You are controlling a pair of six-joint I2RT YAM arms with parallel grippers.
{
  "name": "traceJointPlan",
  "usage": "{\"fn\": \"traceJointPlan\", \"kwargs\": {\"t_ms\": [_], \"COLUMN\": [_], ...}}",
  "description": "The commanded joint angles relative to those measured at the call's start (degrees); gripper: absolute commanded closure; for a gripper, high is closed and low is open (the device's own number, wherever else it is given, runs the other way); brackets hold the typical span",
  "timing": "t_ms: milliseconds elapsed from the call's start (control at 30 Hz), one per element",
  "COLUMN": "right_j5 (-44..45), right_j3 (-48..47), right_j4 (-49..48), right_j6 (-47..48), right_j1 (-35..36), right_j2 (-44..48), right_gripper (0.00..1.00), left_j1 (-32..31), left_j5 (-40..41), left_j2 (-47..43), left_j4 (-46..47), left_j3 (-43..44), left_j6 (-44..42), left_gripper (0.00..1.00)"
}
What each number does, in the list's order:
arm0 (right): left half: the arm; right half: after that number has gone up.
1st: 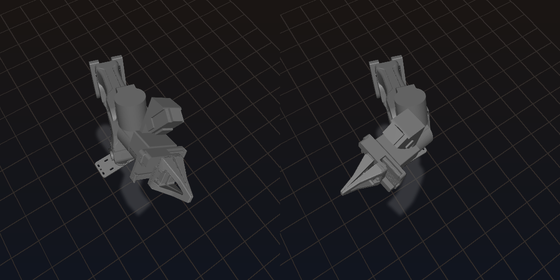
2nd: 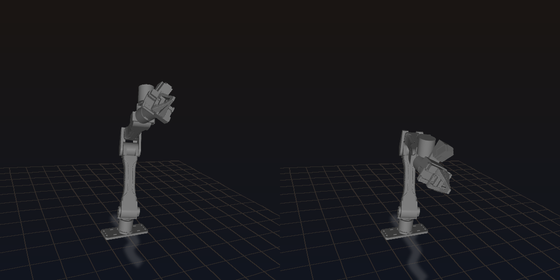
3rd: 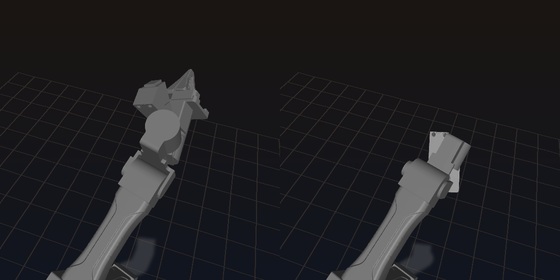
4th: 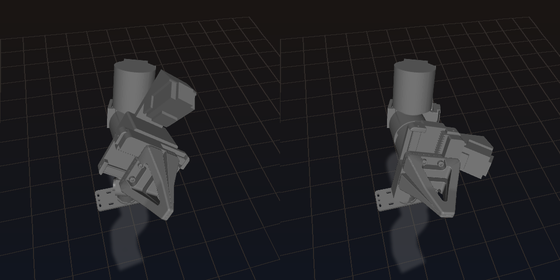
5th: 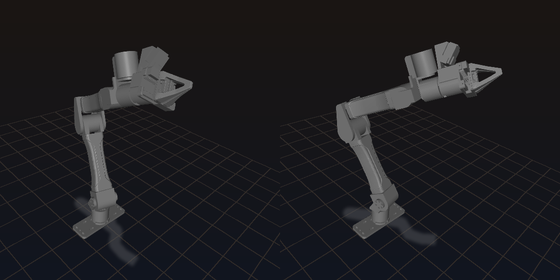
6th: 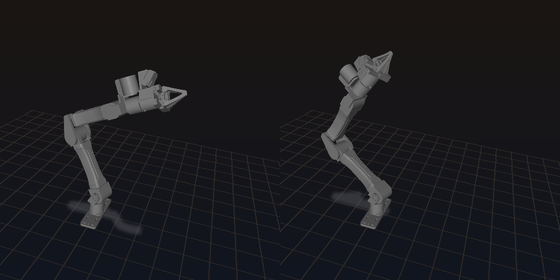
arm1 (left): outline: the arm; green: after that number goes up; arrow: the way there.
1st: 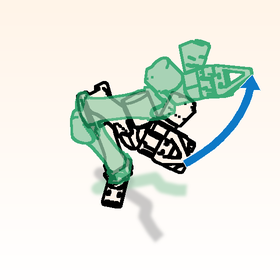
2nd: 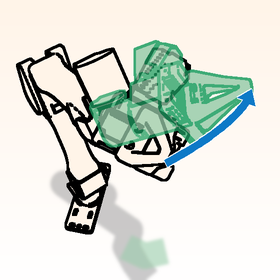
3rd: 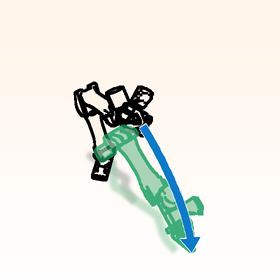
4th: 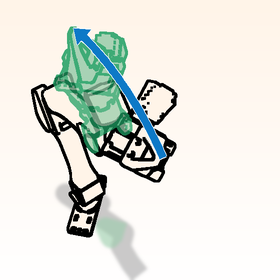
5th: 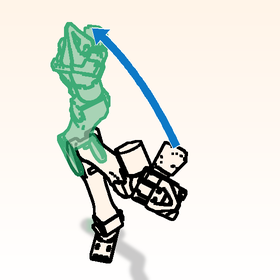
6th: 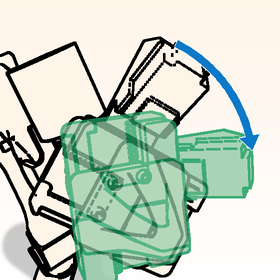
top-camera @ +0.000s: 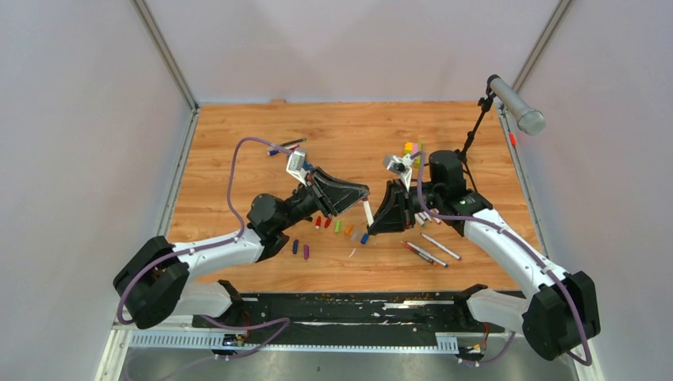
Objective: Open the pen caps
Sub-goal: Open the pen cap from the pen.
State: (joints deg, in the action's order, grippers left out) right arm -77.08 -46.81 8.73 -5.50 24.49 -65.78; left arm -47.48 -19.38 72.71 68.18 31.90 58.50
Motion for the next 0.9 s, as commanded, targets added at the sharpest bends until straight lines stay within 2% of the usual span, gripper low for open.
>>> {"fn": "traceJointPlan", "kwargs": {"t_ms": [0, 300, 333, 433, 467, 700, 867], "right_j5": [-0.61, -0.44, -0.44, -0.43, -0.52, -0.63, 0.22], "right_j3": [-0.21, -0.09, -0.05, 0.07, 0.40, 3.27, 4.85], "right_j4": [-2.38, -2.51, -2.51, -2.75, -3.23, -8.23, -10.01], "right_j6": [-0.52, -0.66, -0.72, -0.85, -1.26, -4.94, -4.48], "right_j1": [0.28, 0.25, 0.29, 0.30, 0.33, 1.57, 3.63], "right_j2": [-0.49, -0.36, -0.39, -0.39, -0.36, -0.15, -0.02], "right_gripper": [1.00, 1.00, 1.00, 1.00, 1.00, 1.00, 1.00], "left_j1": [-0.08, -0.11, -0.03, -0.07, -0.06, 2.01, 8.84], "left_j5": [-1.89, -2.60, -2.48, -1.69, -1.23, 9.16, 10.99], "left_j2": [-0.59, -2.32, -2.55, -3.43, -3.78, -9.80, -8.81], "left_j4": [1.41, -6.54, -7.10, -9.17, -10.04, -26.83, -21.91], "left_j3": [2.78, 4.22, 4.27, 4.99, 5.45, 15.88, 21.64], "left_j6": [-0.79, -4.62, -4.95, -6.65, -7.80, -26.52, -21.19], "left_gripper": [0.66, 0.66, 0.69, 0.95, 1.00, 1.00, 1.00]}}
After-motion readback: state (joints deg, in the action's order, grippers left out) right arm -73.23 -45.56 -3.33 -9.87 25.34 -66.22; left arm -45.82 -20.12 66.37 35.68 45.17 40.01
